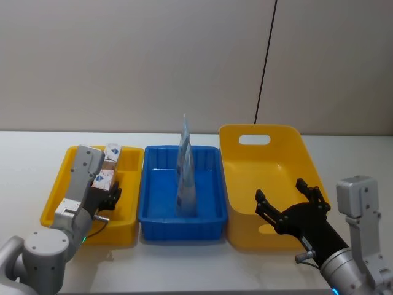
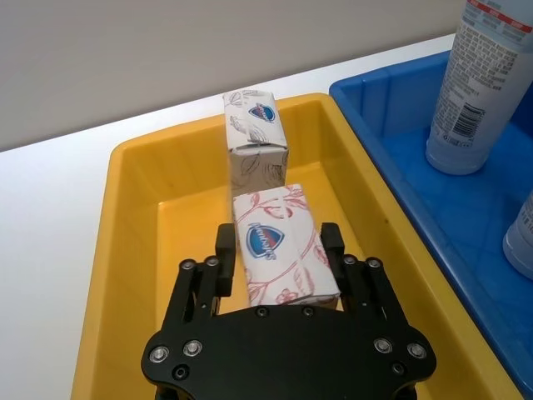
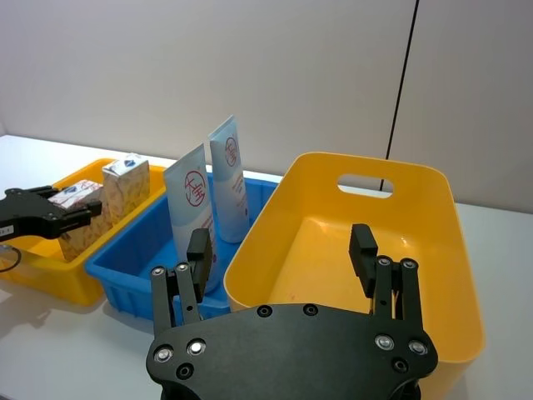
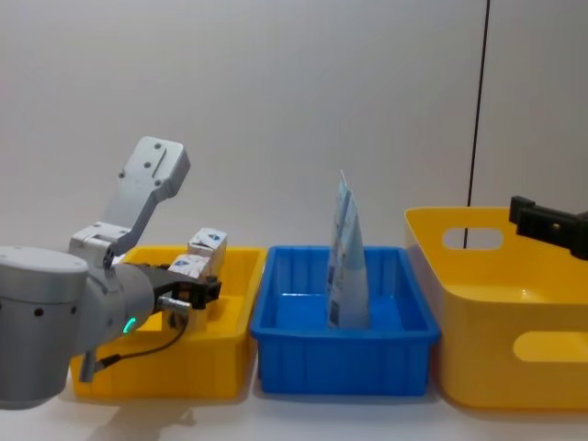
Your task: Bimanual collaborative sorting of washing and personal care products
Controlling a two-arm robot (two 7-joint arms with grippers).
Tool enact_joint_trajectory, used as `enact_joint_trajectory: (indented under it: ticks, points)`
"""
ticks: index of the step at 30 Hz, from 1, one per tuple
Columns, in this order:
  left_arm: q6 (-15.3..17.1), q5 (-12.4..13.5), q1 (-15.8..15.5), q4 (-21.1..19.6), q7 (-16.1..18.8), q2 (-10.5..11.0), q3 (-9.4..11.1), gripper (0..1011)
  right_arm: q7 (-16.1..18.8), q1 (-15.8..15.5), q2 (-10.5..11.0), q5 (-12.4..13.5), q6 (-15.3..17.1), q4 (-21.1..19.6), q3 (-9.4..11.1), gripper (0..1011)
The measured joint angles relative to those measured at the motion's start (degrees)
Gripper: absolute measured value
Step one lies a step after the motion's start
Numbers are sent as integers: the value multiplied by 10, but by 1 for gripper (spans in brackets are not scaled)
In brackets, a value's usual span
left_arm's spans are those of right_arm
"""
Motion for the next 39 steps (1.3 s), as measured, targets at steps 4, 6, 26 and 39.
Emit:
enact_joint_trajectory:
  ticks: [4,6,26,39]
  points:
    - [-2,2,-3,5,-2,-2,-1,501,0,0,0,0,0,0,0,1000]
    - [-1,3,-3,5,-3,-2,-2,442,0,0,0,0,0,0,0,1000]
    - [20,18,43,-104,-7,33,-14,369,0,0,0,0,0,0,0,1000]
    - [33,28,80,-228,-58,99,-16,369,0,0,0,0,0,0,0,1000]
